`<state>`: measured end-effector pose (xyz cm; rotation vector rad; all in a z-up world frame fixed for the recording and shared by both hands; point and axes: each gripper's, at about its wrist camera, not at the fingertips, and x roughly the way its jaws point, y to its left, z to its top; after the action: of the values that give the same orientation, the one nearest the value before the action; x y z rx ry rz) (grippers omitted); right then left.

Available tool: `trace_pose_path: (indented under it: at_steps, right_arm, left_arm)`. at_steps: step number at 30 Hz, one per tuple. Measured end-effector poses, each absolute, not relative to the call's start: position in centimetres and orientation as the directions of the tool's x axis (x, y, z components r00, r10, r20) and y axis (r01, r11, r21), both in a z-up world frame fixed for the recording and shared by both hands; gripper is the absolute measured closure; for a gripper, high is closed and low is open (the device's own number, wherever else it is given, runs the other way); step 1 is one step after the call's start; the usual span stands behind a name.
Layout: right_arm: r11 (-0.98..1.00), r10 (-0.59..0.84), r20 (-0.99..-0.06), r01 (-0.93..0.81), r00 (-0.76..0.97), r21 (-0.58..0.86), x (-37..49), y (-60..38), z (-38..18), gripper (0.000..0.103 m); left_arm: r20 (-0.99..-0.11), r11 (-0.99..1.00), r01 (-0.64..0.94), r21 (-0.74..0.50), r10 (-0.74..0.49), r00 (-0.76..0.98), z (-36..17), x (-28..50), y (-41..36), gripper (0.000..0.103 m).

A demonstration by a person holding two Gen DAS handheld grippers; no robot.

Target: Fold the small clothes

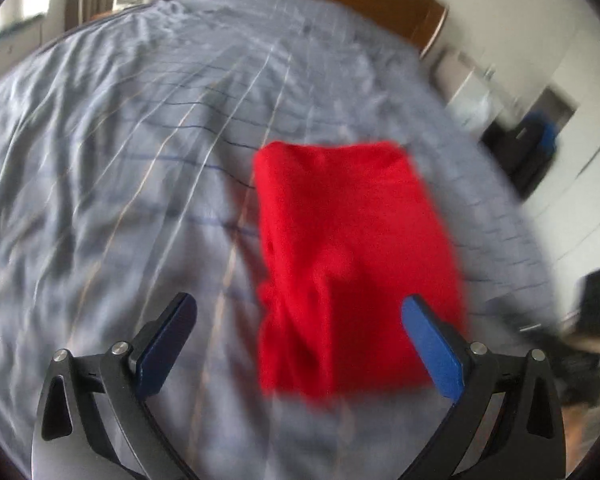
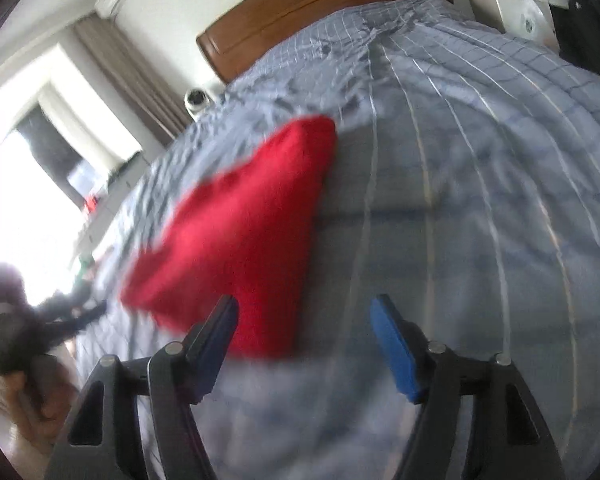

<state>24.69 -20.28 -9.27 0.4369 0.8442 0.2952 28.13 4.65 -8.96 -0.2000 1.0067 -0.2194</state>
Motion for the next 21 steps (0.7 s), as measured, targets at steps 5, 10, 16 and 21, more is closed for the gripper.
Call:
trace_pose_path:
  at_steps: [5, 10, 16, 21]
  right_arm:
    - [0.836, 0.484, -0.663, -0.08, 0.571, 0.542, 31.4, -19.2, -10.1, 0.021]
    - [0.825, 0.508, -0.7, -0.05, 0.502, 0.563, 35.3, -17.2, -13.2, 0.023]
    - [0.962, 0.247, -0.763, -0.244, 0.597, 0.121, 33.7, -9.4, -11.1, 0.074]
    - [0.944, 0.137, -0.653, -0.297, 0.745, -0.142, 30.3, -5.6, -7.9, 0.077]
  left_arm:
    - [-0.868, 0.983, 0.111, -0.146, -0.181, 0.463, -12.0, 31.7, 4.3, 0.0]
    - [-0.878, 0.976, 0.148, -0.158, -0.208, 0.43, -12.8, 32.7, 4.2, 0.001]
    - [-0.855, 0.964, 0.215, -0.157, -0.242, 0.458, -12.1, 31.2, 1.8, 0.082]
    - [-0.782, 0.958, 0.21, -0.194, -0.281, 0.557, -7.5, 29.6, 2.8, 0.084]
